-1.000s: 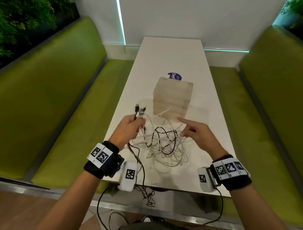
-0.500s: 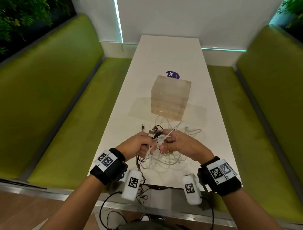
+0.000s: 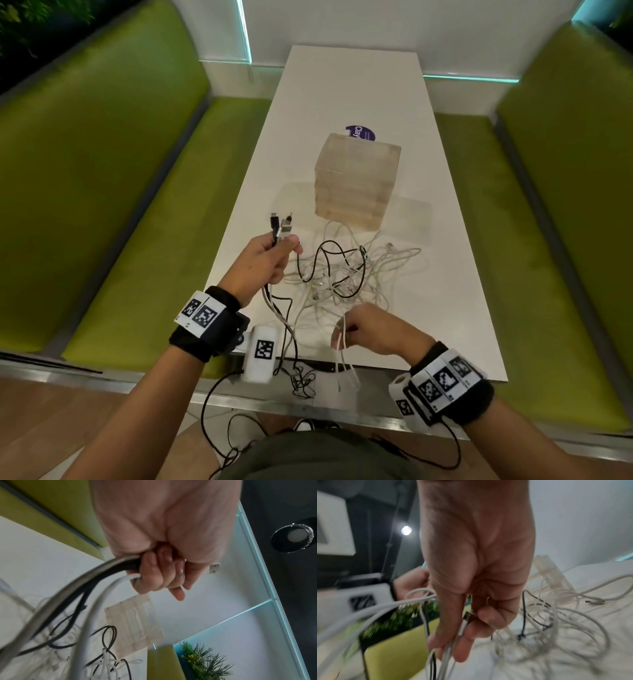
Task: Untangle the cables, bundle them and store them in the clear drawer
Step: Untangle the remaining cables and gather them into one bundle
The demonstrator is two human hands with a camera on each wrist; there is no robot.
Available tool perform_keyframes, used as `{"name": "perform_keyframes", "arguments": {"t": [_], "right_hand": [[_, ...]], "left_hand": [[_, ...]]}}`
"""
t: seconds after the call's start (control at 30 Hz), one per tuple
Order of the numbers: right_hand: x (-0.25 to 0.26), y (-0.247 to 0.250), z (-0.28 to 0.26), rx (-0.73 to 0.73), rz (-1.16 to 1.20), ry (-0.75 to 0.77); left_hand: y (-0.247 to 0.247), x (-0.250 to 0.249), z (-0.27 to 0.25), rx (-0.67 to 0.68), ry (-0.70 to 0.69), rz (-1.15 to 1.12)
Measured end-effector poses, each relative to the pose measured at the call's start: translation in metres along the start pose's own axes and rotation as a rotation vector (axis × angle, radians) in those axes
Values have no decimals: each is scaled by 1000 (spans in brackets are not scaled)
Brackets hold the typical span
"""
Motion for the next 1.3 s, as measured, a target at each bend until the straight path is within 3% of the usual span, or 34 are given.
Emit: {"name": "perform_keyframes", "arguments": {"t": [0.13, 0.33, 0.6, 0.73, 0.83, 1.03, 1.2, 1.3], "right_hand": [[9, -39, 0, 126, -170, 50], [3, -79, -12, 427, -375, -13], [-24, -41, -15, 357, -490, -238], [-26, -42, -15, 511, -368, -221], [-26, -45, -19, 608, -414, -265], [-30, -28, -10, 418, -351, -293], [-32, -12, 5, 112, -138, -249], [-29, -15, 8, 145, -155, -178]], "left_hand": [[-1, -2, 1, -30, -22, -57], [-2, -2, -1, -43, 1, -155], [-3, -2, -3, -19, 23, -211], [-3, -1, -2, -2, 30, -219], [-4, 1, -1, 22, 38, -210], [-4, 3, 1, 62, 46, -204], [-5, 3, 2, 72, 46, -203], [-6, 3, 2, 80, 43, -199]]}}
Point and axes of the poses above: each hand's wrist, its own z-axis towards the middle knuckle, its own y-axis out of the back of the hand, x = y × z, the point moved 4 cm from there along z, towards the middle knuckle, and after that the axes turned 13 degrees about -z, right-handed, at the moved point
